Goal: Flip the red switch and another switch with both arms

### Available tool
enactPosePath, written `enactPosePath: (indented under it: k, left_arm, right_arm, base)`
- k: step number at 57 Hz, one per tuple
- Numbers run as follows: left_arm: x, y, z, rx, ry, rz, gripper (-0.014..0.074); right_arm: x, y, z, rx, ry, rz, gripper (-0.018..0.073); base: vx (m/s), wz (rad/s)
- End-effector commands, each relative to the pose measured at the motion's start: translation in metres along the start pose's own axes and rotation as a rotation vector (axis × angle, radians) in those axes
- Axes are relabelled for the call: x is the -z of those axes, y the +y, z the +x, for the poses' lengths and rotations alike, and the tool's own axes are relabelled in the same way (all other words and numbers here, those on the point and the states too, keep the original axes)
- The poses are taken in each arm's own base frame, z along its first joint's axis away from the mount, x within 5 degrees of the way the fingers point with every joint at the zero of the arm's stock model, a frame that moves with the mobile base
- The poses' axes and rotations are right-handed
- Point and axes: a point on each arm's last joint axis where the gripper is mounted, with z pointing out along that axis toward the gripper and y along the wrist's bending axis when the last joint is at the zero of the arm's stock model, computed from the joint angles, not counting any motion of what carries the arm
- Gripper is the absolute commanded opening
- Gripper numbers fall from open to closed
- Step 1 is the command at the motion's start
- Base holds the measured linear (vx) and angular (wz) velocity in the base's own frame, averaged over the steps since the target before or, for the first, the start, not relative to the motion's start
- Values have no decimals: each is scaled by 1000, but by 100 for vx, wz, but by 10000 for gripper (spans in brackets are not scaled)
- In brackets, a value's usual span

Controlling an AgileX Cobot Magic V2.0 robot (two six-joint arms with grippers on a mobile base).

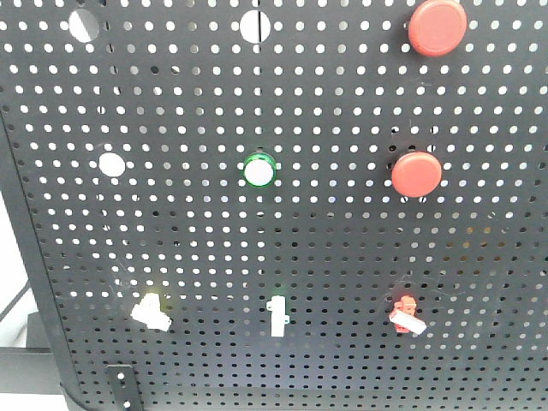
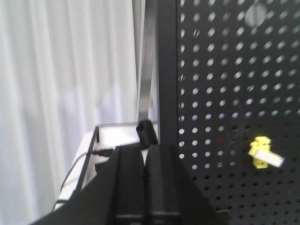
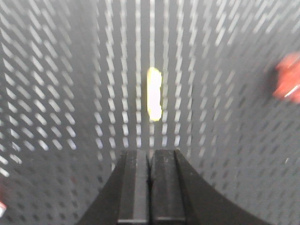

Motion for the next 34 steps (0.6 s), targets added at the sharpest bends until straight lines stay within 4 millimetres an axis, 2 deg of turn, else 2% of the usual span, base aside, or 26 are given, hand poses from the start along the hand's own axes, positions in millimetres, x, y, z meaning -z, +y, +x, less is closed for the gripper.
enactPosePath:
  k: [1,10,15,24,34]
  left_arm:
    - [-13,0,-22,16,-115,8,3]
    - [-25,-8,-27,13,-181,72,3]
    - [-36,-23,-29,17,-167,189,3]
    - [-63,-57,-32,-76,-106,417,3]
    - [-98,-67,-34,-56,-16,420,3]
  right_arm:
    - [-10,0,-13,-14,-46,2,-6]
    - [-16,0,-10,-62,-17,-3,-6]
    - [-16,0,-10,-70,-17,-4,-6]
    - [-16,0,-10,-67,-17,-4,-6]
    - [-16,0,-10,-67,-16,-4,-6]
  base:
    - [0,0]
    - [0,0]
    - [0,0]
    - [0,0]
    - [0,0]
